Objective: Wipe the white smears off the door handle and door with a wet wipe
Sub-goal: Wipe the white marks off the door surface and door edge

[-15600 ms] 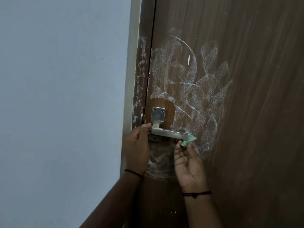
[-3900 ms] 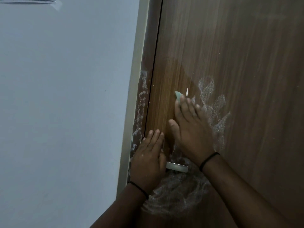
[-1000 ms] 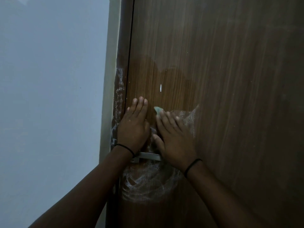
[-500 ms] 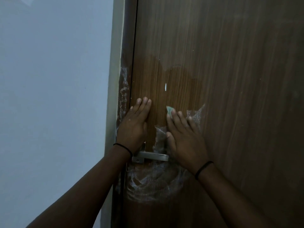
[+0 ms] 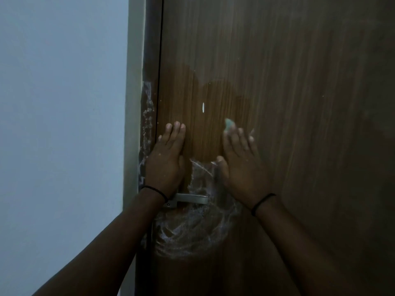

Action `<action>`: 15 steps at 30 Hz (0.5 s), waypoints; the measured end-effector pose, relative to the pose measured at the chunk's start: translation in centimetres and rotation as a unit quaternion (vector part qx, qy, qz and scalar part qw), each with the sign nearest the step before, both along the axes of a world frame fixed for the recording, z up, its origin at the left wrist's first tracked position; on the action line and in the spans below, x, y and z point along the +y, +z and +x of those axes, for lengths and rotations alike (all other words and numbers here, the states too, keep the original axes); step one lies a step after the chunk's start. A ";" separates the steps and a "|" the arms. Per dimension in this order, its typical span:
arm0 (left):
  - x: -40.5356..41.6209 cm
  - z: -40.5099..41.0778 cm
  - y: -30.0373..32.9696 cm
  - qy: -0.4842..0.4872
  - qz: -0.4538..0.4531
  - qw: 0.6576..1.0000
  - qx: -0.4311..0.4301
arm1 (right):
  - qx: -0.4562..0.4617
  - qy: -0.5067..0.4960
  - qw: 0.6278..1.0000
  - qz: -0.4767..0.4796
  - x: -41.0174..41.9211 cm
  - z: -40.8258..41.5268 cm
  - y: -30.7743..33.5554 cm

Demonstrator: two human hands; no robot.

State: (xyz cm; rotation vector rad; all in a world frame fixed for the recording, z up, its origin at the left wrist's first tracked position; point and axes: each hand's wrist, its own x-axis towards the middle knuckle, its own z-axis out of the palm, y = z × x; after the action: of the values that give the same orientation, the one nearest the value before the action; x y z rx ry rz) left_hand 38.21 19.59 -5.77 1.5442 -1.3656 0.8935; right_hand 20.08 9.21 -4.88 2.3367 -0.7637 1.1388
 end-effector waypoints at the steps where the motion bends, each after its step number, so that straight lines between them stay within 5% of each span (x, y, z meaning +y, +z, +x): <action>1: -0.2 -0.3 -0.1 0.002 -0.007 1.000 0.008 | 0.020 0.009 1.000 -0.006 0.5 0.6 -0.5; 4: -0.3 -0.8 -0.1 0.006 -0.016 1.000 0.012 | 0.042 0.000 0.999 -0.010 0.4 -0.1 -2.8; 10: -0.5 -0.8 -0.2 0.008 -0.011 1.000 0.009 | -0.064 -0.025 0.997 0.027 -1.2 -1.5 0.6; 15: -0.3 -1.1 -0.2 0.010 -0.021 1.000 0.018 | 0.034 0.006 0.999 0.002 0.3 -0.7 -1.6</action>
State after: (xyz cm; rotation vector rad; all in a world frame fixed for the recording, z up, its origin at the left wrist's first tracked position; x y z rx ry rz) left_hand 37.16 19.27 -5.94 1.5376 -1.2997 0.8980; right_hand 19.35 9.51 -6.44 2.3729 -0.7291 1.0574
